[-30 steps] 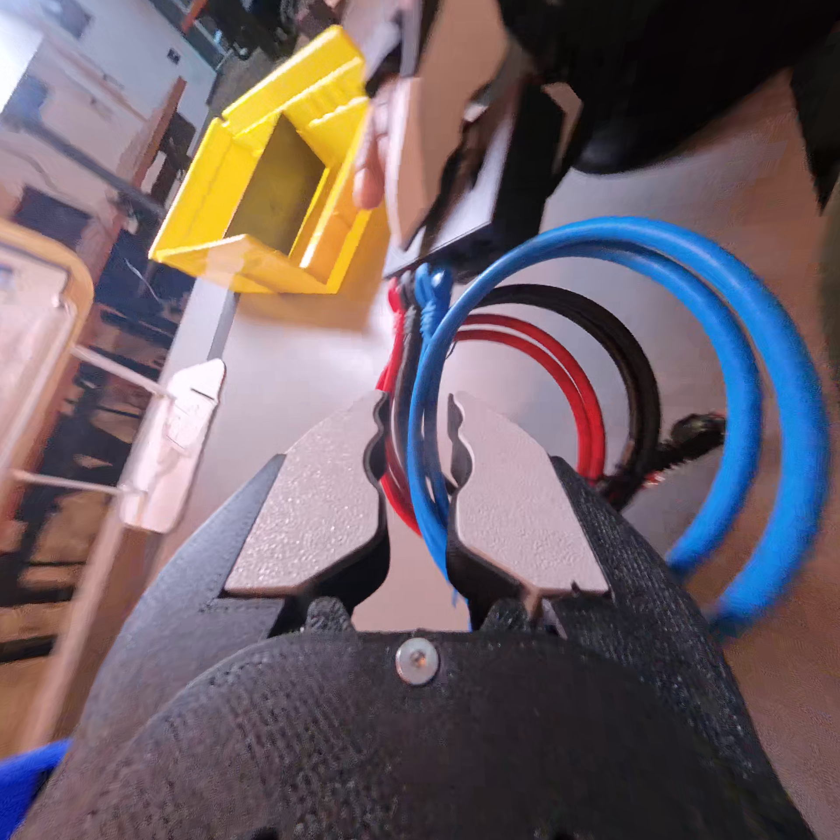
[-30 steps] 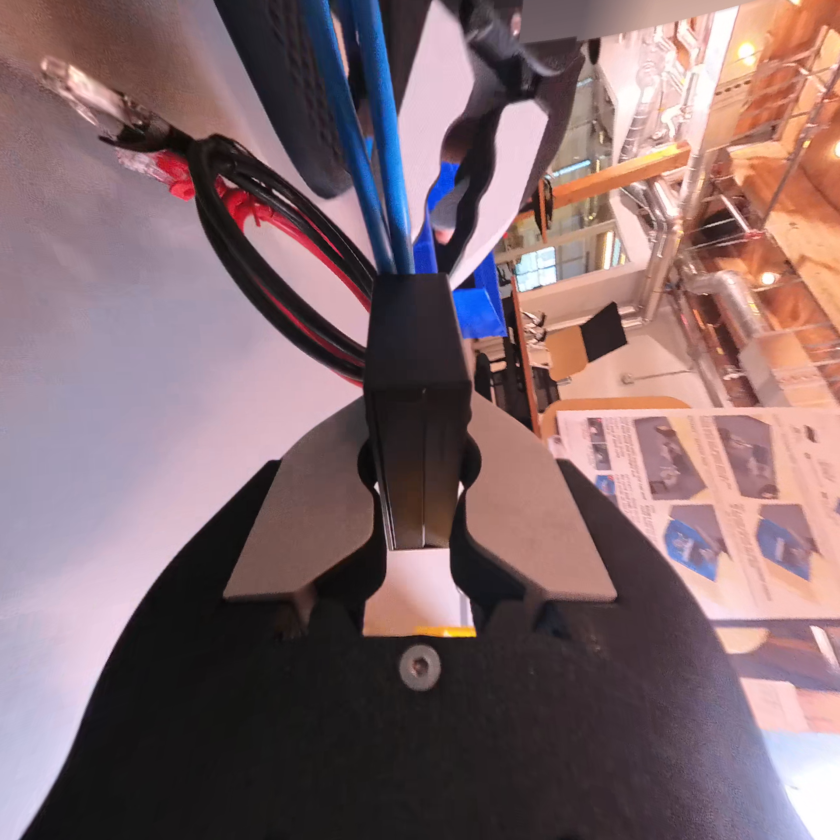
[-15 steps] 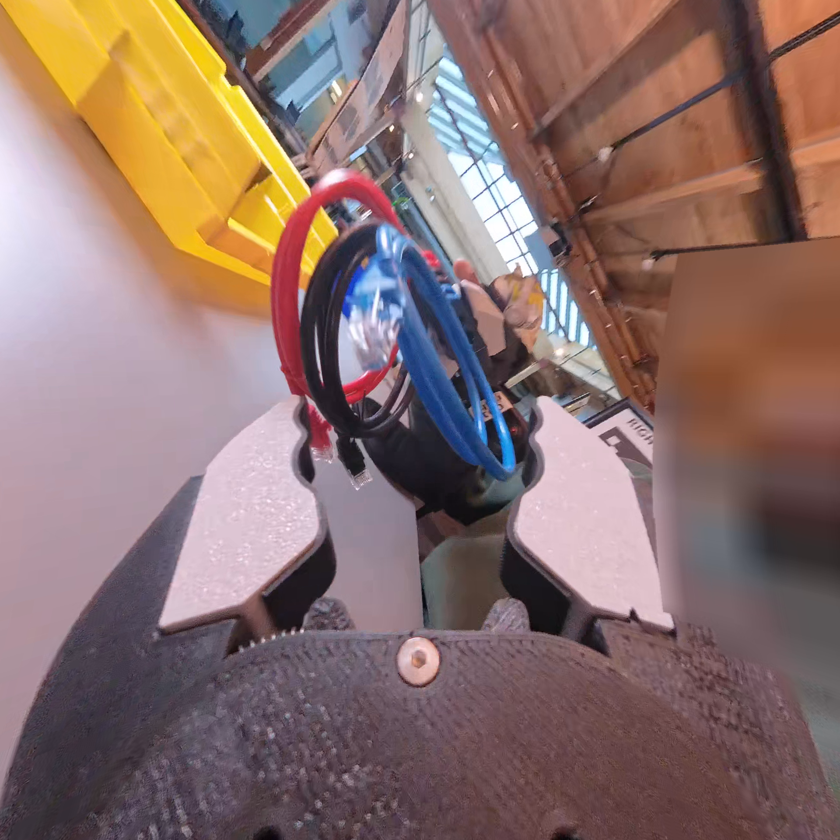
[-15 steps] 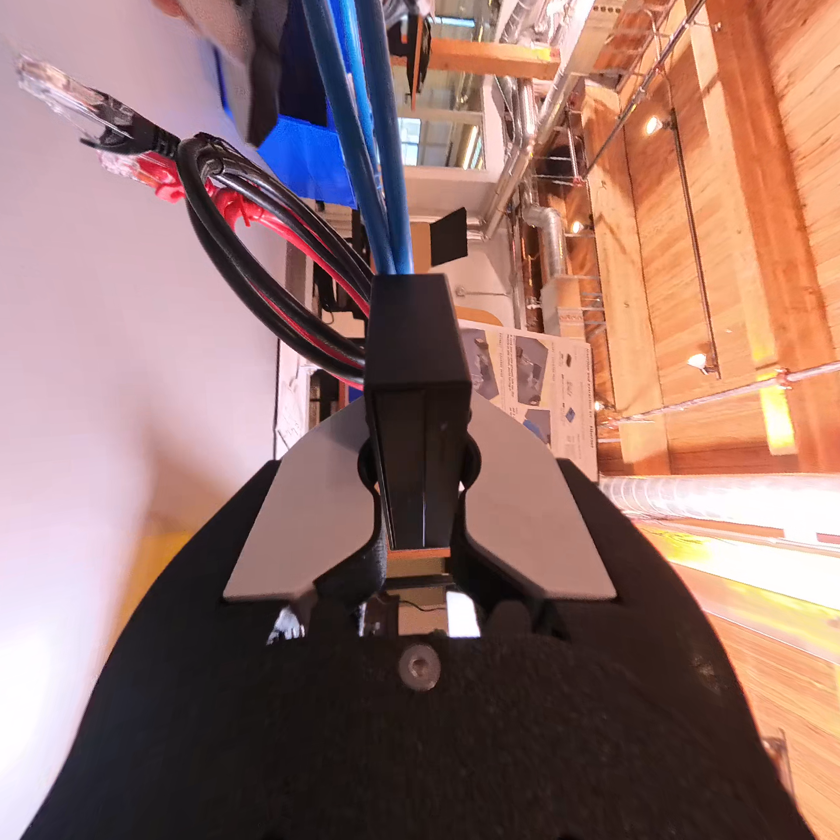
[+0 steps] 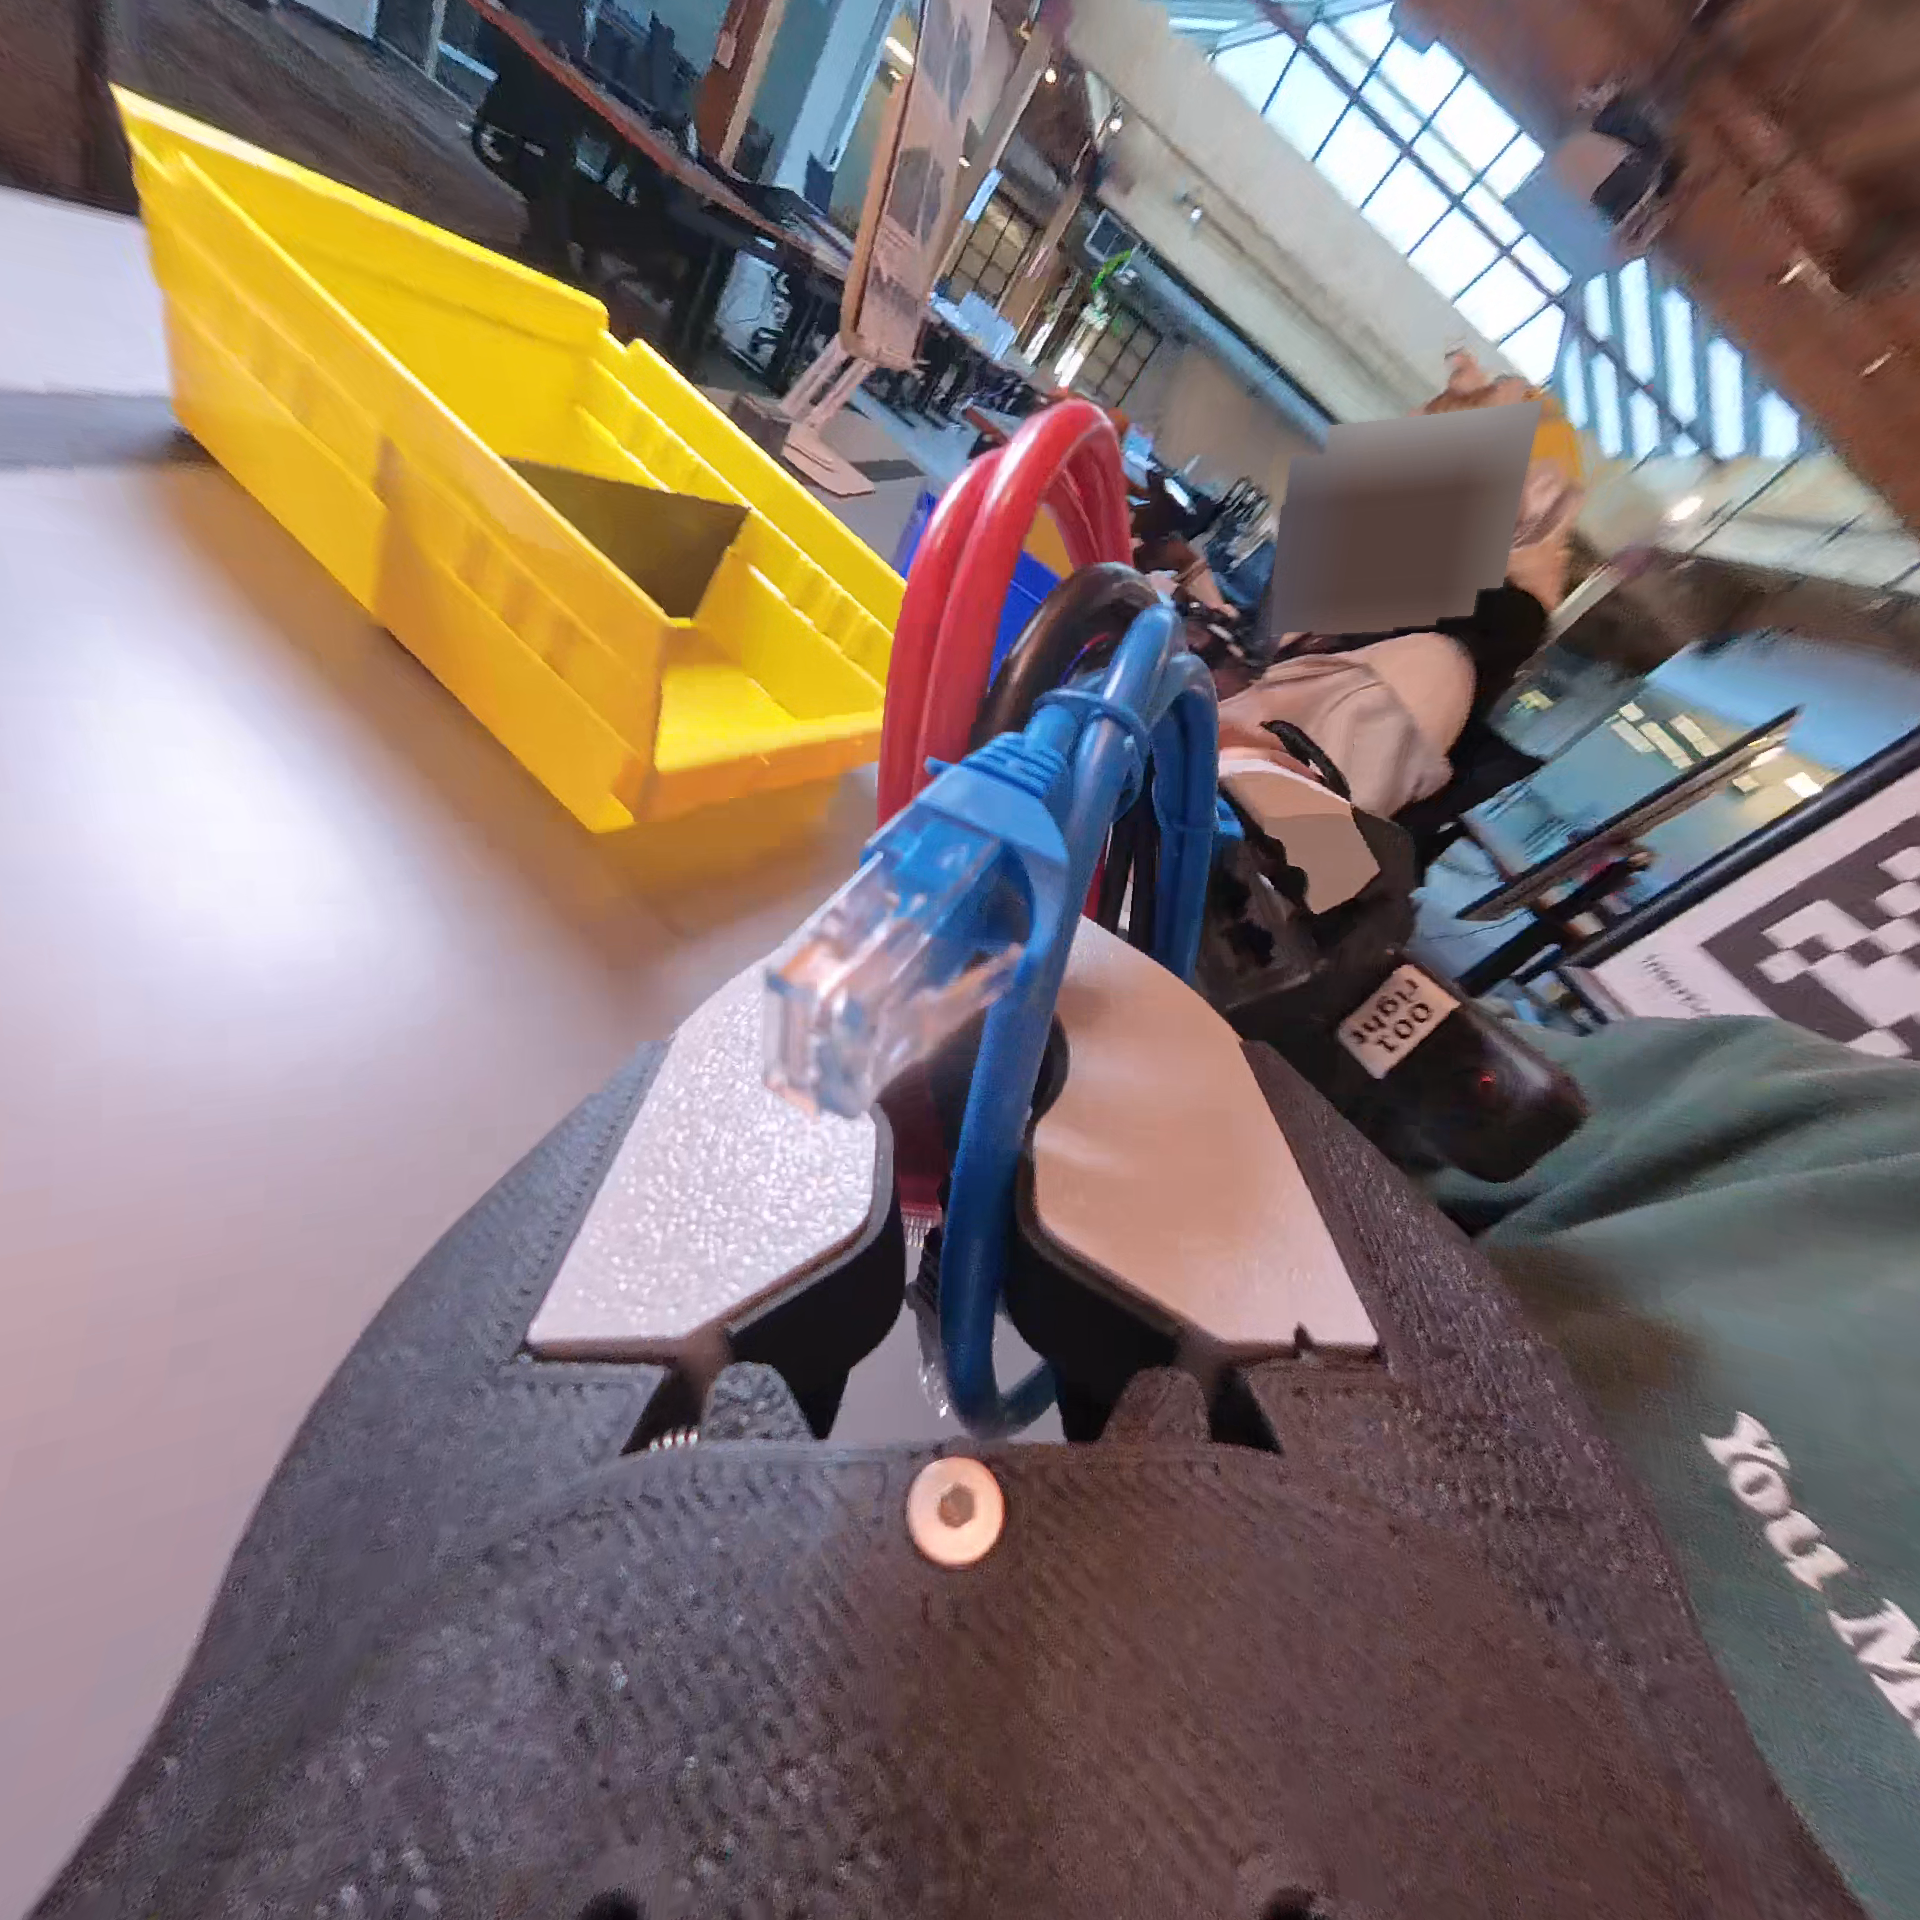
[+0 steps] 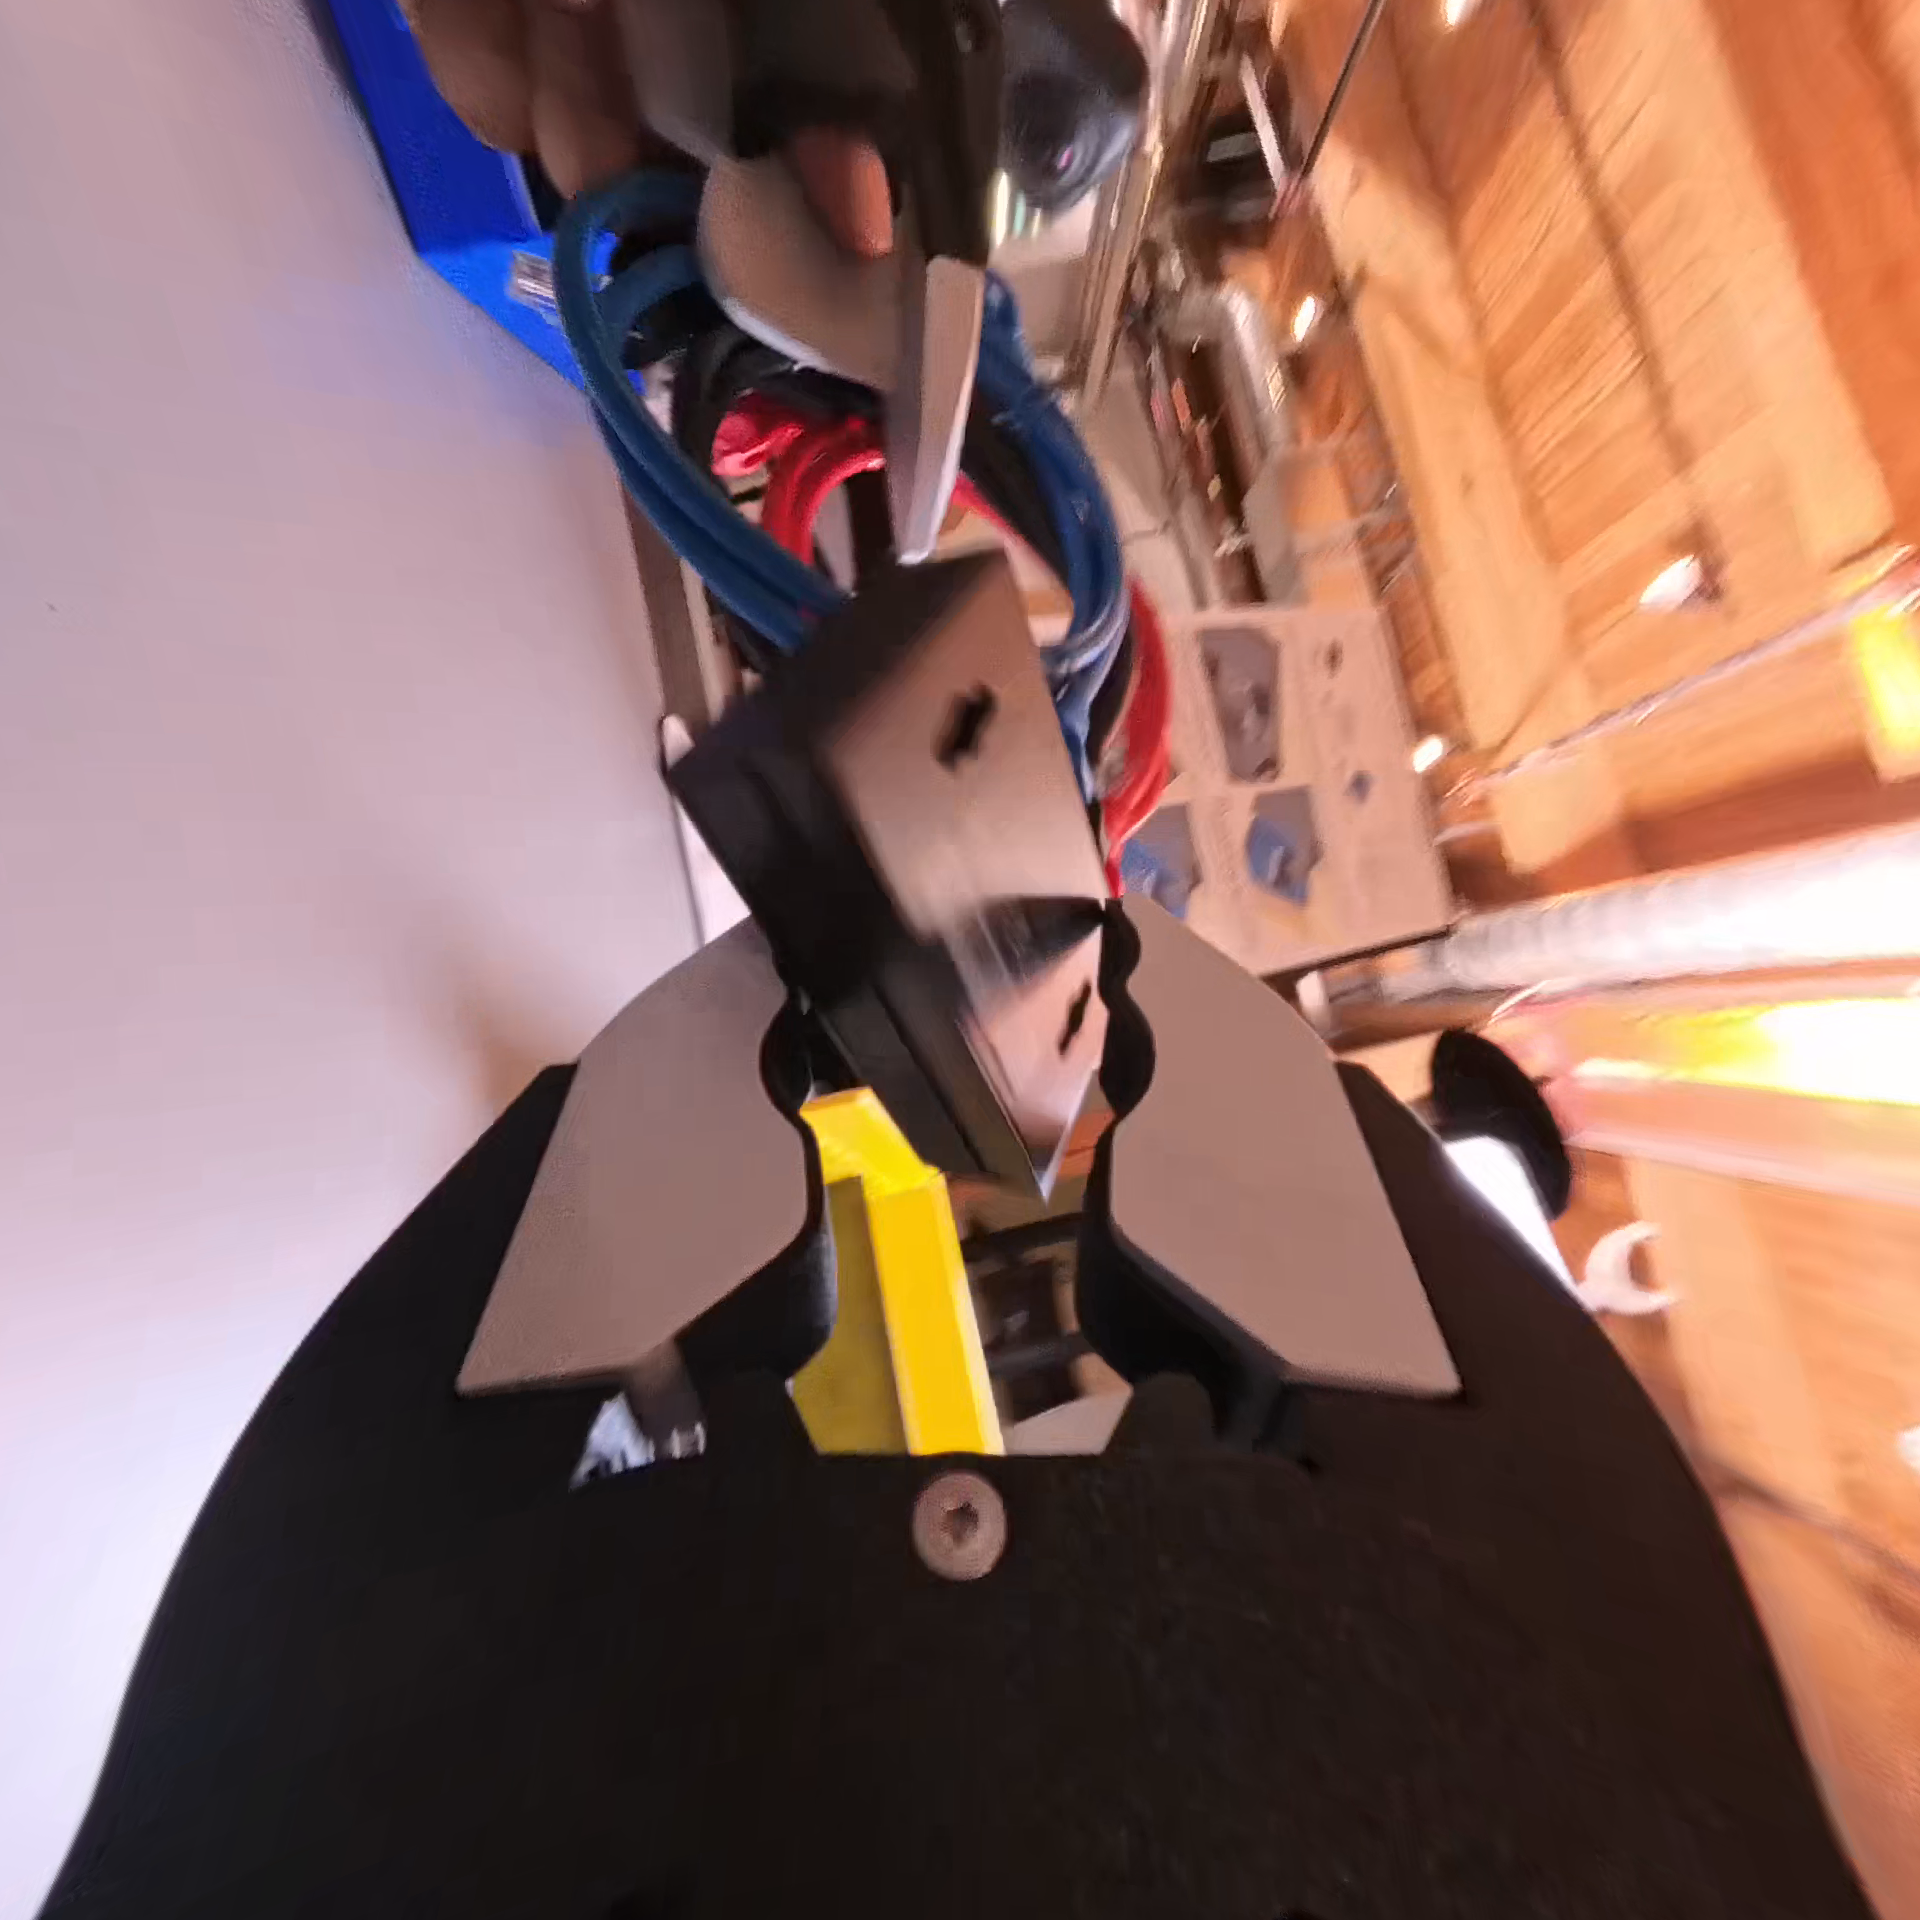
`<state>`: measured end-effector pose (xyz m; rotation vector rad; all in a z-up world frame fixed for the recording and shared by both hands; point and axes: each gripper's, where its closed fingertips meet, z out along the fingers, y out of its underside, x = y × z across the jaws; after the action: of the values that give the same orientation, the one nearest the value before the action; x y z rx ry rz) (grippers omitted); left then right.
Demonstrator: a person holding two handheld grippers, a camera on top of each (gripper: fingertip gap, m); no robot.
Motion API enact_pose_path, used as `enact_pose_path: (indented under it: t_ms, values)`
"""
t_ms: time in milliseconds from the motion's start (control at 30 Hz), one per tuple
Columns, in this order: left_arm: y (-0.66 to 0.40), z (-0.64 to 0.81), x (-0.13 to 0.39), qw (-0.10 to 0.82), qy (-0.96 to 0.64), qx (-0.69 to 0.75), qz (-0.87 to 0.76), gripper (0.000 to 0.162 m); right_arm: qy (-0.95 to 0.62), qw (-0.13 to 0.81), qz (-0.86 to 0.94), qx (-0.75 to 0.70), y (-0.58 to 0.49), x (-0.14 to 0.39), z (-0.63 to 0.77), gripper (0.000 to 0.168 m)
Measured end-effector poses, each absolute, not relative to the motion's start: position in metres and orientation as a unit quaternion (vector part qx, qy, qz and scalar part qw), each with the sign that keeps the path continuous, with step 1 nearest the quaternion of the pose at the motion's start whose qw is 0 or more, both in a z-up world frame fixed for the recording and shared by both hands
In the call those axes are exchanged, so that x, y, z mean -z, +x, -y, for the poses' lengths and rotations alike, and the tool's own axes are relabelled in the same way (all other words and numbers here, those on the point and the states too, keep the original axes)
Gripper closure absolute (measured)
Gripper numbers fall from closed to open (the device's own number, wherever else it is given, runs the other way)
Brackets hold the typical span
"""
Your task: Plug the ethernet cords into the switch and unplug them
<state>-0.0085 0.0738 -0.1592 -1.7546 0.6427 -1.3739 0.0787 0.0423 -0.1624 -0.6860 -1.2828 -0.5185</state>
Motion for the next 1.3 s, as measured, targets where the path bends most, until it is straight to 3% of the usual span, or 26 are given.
enact_pose_path:
  t_ms: [167,300,433,533,567,600,667,700,767,833,967,1100,1300]
  values:
    - [-0.013,-0.105,0.132,0.430,-0.710,0.449,-0.329,0.147,-0.507,0.681,0.528,0.020,0.103,0.168,-0.048,0.112]
    - [-0.005,-0.113,0.133,0.432,-0.713,0.374,-0.406,0.148,-0.617,0.596,0.475,-0.200,0.107,0.150,-0.042,0.112]
    - [0.019,-0.097,0.145,0.429,-0.698,0.321,-0.475,0.148,-0.667,0.482,0.488,-0.291,0.091,0.145,-0.043,0.101]
    - [0.034,-0.083,0.155,0.430,-0.685,0.294,-0.510,0.148,-0.694,0.425,0.500,-0.297,0.075,0.155,-0.053,0.088]
    - [0.037,-0.079,0.157,0.432,-0.682,0.286,-0.517,0.148,-0.696,0.410,0.504,-0.305,0.067,0.158,-0.053,0.094]
    - [0.039,-0.076,0.159,0.434,-0.680,0.275,-0.523,0.148,-0.695,0.412,0.504,-0.306,0.062,0.158,-0.055,0.120]
    - [0.033,-0.080,0.160,0.450,-0.679,0.244,-0.526,0.147,-0.682,0.406,0.520,-0.315,0.056,0.158,-0.055,0.145]
    - [0.030,-0.081,0.157,0.459,-0.674,0.246,-0.524,0.146,-0.678,0.401,0.522,-0.327,0.053,0.156,-0.055,0.149]
    - [0.024,-0.085,0.148,0.479,-0.668,0.256,-0.509,0.139,-0.673,0.398,0.529,-0.330,0.050,0.150,-0.061,0.150]
    - [0.014,-0.089,0.135,0.493,-0.667,0.295,-0.475,0.110,-0.671,0.407,0.526,-0.326,0.054,0.134,-0.076,0.151]
    - [-0.021,-0.093,0.117,0.527,-0.657,0.346,-0.412,0.108,-0.681,0.422,0.504,-0.323,0.080,0.093,-0.122,0.151]
    - [-0.047,-0.083,0.142,0.505,-0.679,0.366,-0.387,0.110,-0.718,0.468,0.440,-0.270,0.140,0.058,-0.211,0.152]
    - [-0.058,-0.058,0.181,0.458,-0.698,0.415,-0.361,0.112,-0.778,0.492,0.337,-0.198,0.227,0.063,-0.343,0.152]
